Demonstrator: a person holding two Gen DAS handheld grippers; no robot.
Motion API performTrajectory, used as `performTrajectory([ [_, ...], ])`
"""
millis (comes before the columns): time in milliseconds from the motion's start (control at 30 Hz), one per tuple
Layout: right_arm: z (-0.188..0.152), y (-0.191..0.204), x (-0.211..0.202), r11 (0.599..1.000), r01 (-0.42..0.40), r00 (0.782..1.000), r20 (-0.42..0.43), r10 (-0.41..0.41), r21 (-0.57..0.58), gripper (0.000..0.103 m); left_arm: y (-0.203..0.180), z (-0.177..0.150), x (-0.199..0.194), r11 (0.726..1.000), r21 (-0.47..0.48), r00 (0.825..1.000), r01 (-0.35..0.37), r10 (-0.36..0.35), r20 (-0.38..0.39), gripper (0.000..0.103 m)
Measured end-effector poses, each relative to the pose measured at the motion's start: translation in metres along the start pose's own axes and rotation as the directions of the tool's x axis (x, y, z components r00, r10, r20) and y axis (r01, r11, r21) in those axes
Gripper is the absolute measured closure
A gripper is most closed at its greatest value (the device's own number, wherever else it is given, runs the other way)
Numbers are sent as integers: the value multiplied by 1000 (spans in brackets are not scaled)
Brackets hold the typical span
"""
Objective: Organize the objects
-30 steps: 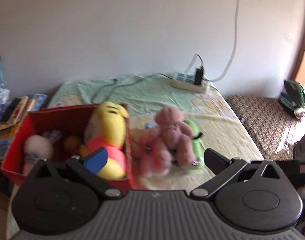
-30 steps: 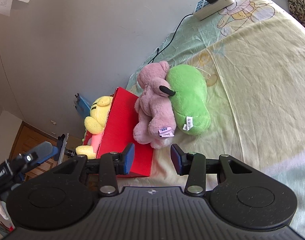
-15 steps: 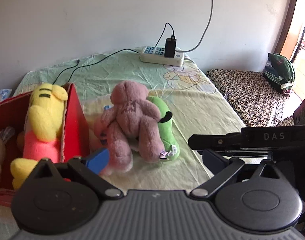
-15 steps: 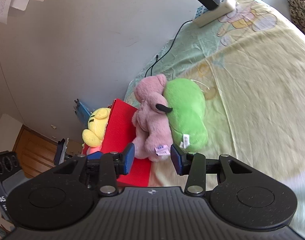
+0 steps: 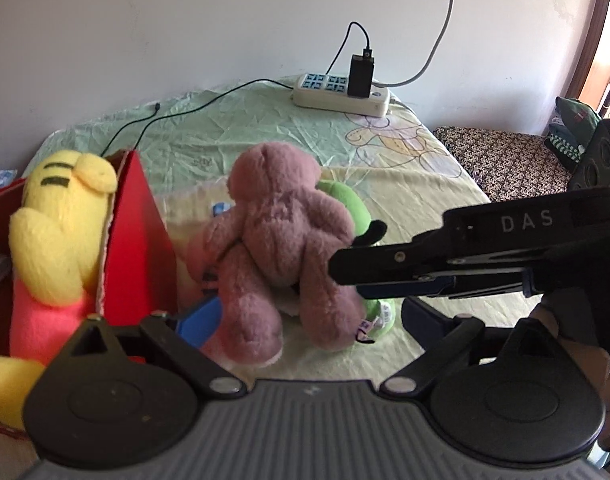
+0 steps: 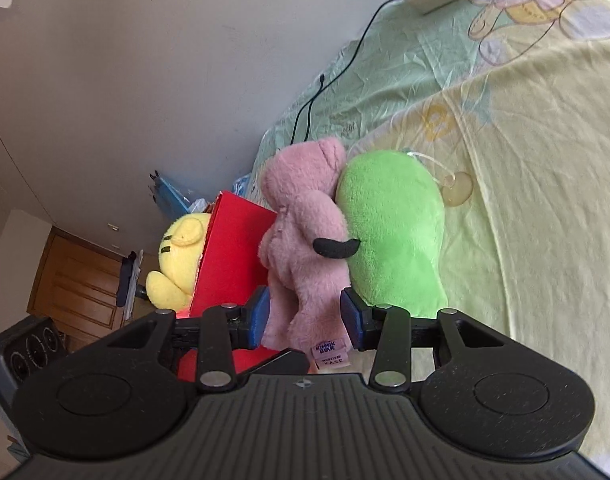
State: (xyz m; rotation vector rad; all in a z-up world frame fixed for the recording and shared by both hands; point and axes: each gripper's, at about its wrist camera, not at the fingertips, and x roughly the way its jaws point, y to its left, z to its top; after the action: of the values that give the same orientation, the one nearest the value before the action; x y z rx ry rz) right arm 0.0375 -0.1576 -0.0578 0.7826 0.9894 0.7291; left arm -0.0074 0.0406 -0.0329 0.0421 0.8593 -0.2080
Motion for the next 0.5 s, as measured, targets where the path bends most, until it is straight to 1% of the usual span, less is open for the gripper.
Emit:
performTrajectory([
  [100, 1, -3, 10, 1000, -1, 1000, -22, 2, 19, 60, -1, 2, 9, 1000, -6, 1000, 13, -14, -18, 8],
  [167, 1, -5, 15, 999, 15, 1000, -22, -14, 32, 60, 0, 2, 12, 1000, -5, 1000, 14, -14, -28, 12],
  [233, 1, -9, 18, 998, 8, 1000, -23, -6, 57, 62, 1, 2, 13, 999, -16, 999, 29, -29, -32, 13],
  [267, 1, -11, 19, 997, 3, 1000, -25, -2, 72, 66, 2, 2, 13, 999, -22, 999, 37, -38, -32, 14],
  [300, 1, -12, 19, 997, 4, 1000, -31, -2, 77, 73, 3, 3, 13, 998, -29, 998, 52, -53, -33, 15],
  [333, 1, -12, 20, 997, 9, 999, -37, -6, 76, 75, 3, 4, 12, 997, -37, 997, 67, -68, -36, 18],
  [367, 0, -13, 19, 997, 8, 999, -43, -5, 77, 78, 3, 4, 12, 995, -42, 995, 91, -93, -42, 24],
  [400, 0, -14, 20, 997, -4, 999, -51, 8, 82, 82, 1, 5, 12, 992, -45, 991, 118, -120, -52, 27],
  [433, -1, -14, 21, 996, -19, 998, -61, 24, 88, 83, -2, 4, 12, 992, -40, 991, 121, -124, -57, 26],
  [500, -3, -10, 20, 998, -6, 998, -56, 10, 66, 84, -9, 1, 12, 995, 2, 993, 100, -99, -58, 26],
])
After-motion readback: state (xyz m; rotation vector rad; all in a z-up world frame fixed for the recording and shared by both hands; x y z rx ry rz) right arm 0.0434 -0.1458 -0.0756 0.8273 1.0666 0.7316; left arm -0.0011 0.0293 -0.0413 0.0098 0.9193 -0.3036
